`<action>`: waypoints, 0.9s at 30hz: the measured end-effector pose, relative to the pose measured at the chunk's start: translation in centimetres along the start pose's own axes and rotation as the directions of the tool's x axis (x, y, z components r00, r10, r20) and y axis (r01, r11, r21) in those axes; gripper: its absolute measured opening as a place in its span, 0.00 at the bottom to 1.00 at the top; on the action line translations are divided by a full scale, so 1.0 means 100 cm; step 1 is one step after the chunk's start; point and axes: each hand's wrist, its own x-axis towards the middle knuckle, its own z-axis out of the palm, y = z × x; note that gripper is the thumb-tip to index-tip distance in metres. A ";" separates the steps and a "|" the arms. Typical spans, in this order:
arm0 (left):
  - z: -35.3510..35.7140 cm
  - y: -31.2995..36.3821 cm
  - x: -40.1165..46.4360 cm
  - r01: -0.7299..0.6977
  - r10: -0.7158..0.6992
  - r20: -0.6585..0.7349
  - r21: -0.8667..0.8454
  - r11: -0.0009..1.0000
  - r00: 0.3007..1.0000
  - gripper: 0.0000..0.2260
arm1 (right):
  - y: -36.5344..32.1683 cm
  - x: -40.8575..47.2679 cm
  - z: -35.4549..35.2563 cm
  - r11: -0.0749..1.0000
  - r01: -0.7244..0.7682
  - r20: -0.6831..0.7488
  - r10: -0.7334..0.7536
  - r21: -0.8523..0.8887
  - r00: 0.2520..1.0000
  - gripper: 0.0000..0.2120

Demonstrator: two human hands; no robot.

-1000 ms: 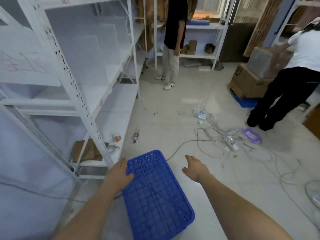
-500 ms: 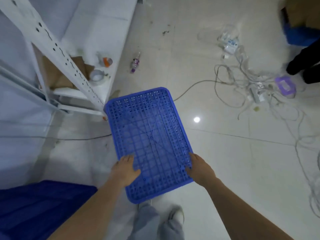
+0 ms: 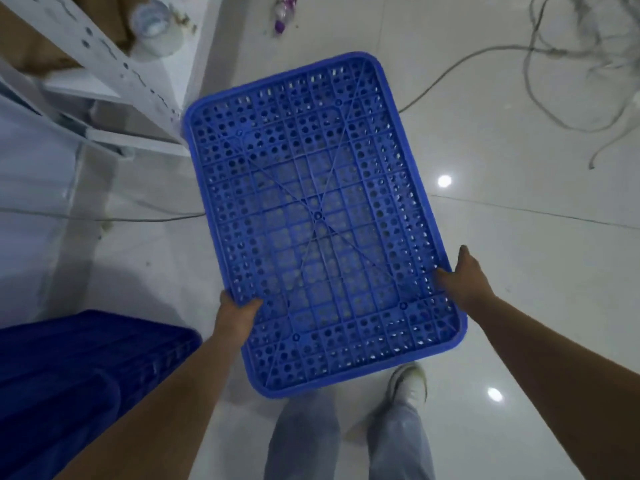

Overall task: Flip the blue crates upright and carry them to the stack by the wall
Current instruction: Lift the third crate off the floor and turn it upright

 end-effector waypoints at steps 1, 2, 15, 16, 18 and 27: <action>0.007 0.002 0.003 0.013 -0.016 -0.046 -0.068 0.998 0.999 0.30 | -0.001 0.010 0.001 0.998 0.010 0.010 -0.010 0.054 1.000 0.31; 0.012 0.004 0.008 0.016 -0.028 -0.095 -0.129 0.991 0.995 0.28 | -0.004 0.019 0.002 0.994 0.024 0.025 -0.027 0.111 0.999 0.31; -0.001 0.034 0.007 0.230 -0.273 -0.023 -0.470 0.852 0.962 0.20 | -0.012 0.039 -0.032 0.947 0.198 0.010 -0.208 0.251 0.978 0.18; -0.002 0.039 -0.001 0.223 -0.264 -0.022 -0.472 0.853 0.964 0.20 | -0.011 0.031 -0.040 0.937 0.227 0.004 -0.237 0.267 0.972 0.17; -0.001 0.050 -0.019 0.206 -0.230 0.011 -0.489 0.848 0.973 0.19 | -0.011 0.013 -0.058 0.889 0.271 -0.037 -0.278 0.370 0.960 0.12; 0.024 0.084 -0.082 0.193 -0.101 0.213 -0.472 0.860 0.972 0.17 | -0.026 -0.071 -0.136 0.857 0.476 -0.366 -0.385 0.199 0.847 0.17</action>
